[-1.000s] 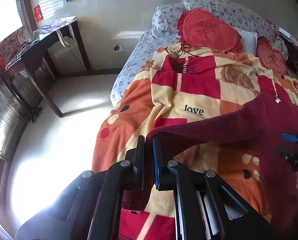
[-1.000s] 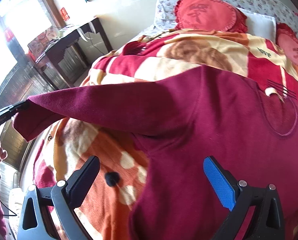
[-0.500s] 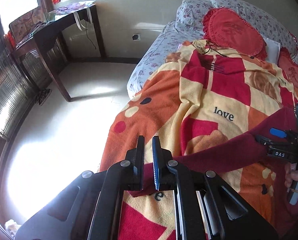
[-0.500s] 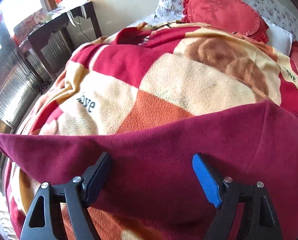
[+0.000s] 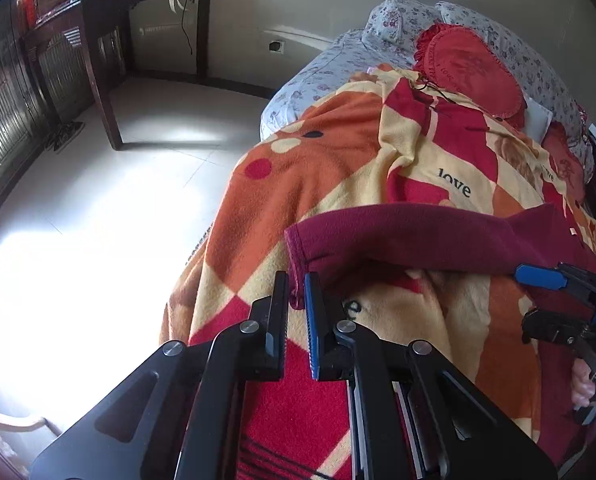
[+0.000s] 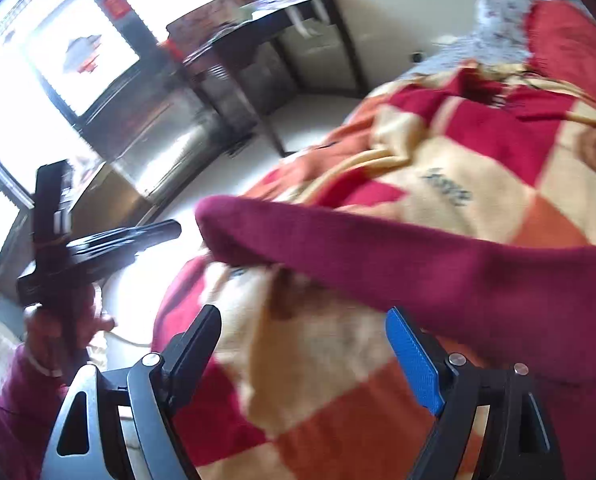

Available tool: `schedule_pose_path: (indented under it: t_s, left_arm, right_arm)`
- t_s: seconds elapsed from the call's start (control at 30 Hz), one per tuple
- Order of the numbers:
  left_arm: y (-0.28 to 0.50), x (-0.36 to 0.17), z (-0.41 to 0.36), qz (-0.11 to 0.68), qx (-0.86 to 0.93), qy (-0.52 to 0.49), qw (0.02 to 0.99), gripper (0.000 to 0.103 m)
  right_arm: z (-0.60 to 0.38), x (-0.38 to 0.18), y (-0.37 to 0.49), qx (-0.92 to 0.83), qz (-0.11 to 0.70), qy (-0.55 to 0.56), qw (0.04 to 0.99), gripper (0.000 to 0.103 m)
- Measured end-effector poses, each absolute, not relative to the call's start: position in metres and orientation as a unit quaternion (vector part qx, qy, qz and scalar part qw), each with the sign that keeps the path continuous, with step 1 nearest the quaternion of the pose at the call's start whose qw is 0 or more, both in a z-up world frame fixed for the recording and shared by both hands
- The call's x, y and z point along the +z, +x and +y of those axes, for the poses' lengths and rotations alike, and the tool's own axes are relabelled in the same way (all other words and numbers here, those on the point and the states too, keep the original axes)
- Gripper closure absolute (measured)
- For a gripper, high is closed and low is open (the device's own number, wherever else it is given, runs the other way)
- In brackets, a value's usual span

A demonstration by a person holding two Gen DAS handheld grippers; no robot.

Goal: Fold small clothes
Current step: 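Lift the sleeve with the left gripper and fold it across the sweatshirt body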

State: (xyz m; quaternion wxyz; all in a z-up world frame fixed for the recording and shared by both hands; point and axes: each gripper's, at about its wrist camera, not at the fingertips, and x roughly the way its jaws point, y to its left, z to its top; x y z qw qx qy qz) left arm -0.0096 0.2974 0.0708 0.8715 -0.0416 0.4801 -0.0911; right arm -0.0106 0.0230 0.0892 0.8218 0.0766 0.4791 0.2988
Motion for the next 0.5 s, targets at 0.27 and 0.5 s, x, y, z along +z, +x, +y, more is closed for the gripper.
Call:
schedule_pose_path:
  t_s: [0.27,0.5]
  left_arm:
    - [0.017,0.037,0.282,0.473,-0.119,-0.01,0.873,0.096]
    - [0.022,0.034,0.301,0.486,-0.137,-0.099,0.857,0.045]
  right_arm:
    - [0.044,0.078,-0.014,0.284,0.496,0.045,0.819,0.021]
    - [0.016,0.072,-0.013,0.256,0.508,0.047,0.821,0.02]
